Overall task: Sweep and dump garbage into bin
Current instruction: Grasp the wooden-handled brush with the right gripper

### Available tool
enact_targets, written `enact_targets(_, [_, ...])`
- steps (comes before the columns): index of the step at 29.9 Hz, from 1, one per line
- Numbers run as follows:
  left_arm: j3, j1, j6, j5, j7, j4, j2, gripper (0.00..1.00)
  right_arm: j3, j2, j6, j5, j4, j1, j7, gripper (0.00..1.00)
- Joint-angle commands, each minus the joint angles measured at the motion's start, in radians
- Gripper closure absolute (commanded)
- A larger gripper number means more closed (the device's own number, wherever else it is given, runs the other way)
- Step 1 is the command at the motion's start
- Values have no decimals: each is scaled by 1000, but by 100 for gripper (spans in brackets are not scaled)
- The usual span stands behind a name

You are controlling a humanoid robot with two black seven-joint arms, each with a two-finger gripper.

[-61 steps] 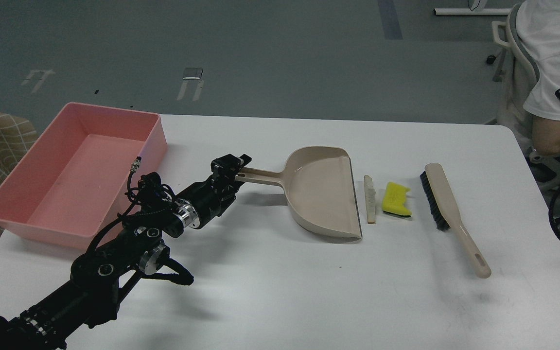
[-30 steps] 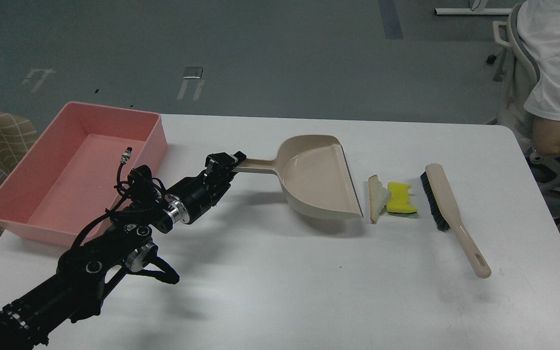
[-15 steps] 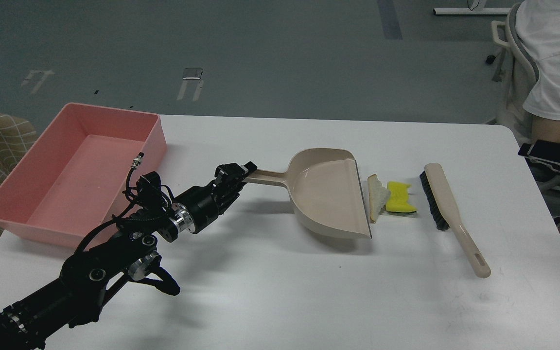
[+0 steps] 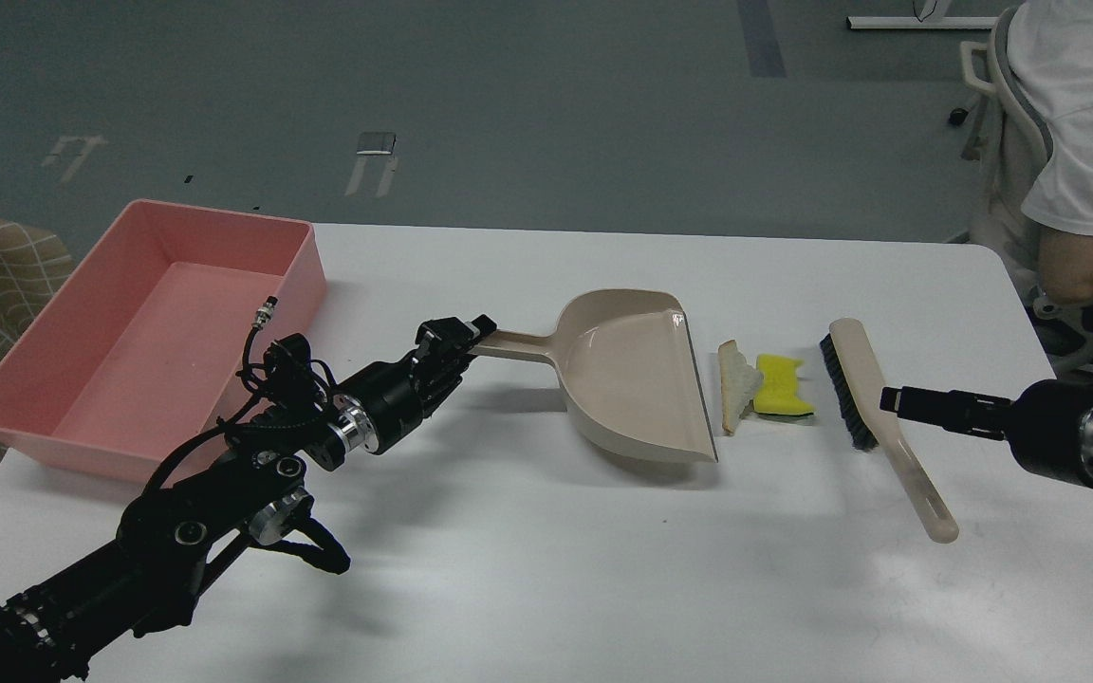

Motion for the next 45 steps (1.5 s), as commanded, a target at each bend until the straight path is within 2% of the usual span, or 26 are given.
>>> enact_targets(1, [0, 0, 0, 0, 0, 7, 0, 100, -31, 54, 0, -64, -3, -1, -12, 0])
enact_targets(11, [0, 3, 0, 0, 0, 7, 0, 100, -44, 80, 0, -97, -29, -33, -52, 0])
enact_targets(15, [0, 5, 0, 0, 0, 7, 0, 100, -44, 80, 0, -97, -25, -64, -52, 4])
enact_targets(17, [0, 1, 0, 0, 0, 7, 0, 100, -43, 82, 0, -97, -29, -67, -52, 11])
enact_targets(19, [0, 1, 0, 0, -1, 7, 0, 100, -41, 82, 0, -97, -30, -68, -53, 23])
enact_targets(20, [0, 1, 0, 0, -1, 8, 2, 100, -43, 82, 0, -97, -28, -68, -53, 37])
enact_targets(23, [0, 0, 0, 0, -1, 8, 2, 100, -44, 79, 0, -98, -23, -67, -55, 49])
enact_targets(34, [0, 1, 0, 0, -1, 8, 2, 100, -37, 73, 0, -106, -22, -61, -55, 51])
enact_targets(36, [1, 1, 0, 0, -1, 8, 2, 100, -37, 69, 0, -104, -19, -61, -55, 56])
enact_targets(37, [0, 0, 0, 0, 0, 8, 2, 100, -37, 69, 0, -106, -17, -61, -55, 63])
enact_targets(39, [0, -2, 0, 0, 0, 8, 2, 100, -37, 68, 0, -107, -13, -59, -55, 70])
enact_targets(45, [0, -2, 0, 0, 0, 8, 2, 100, -37, 69, 0, -107, -13, -55, -55, 75])
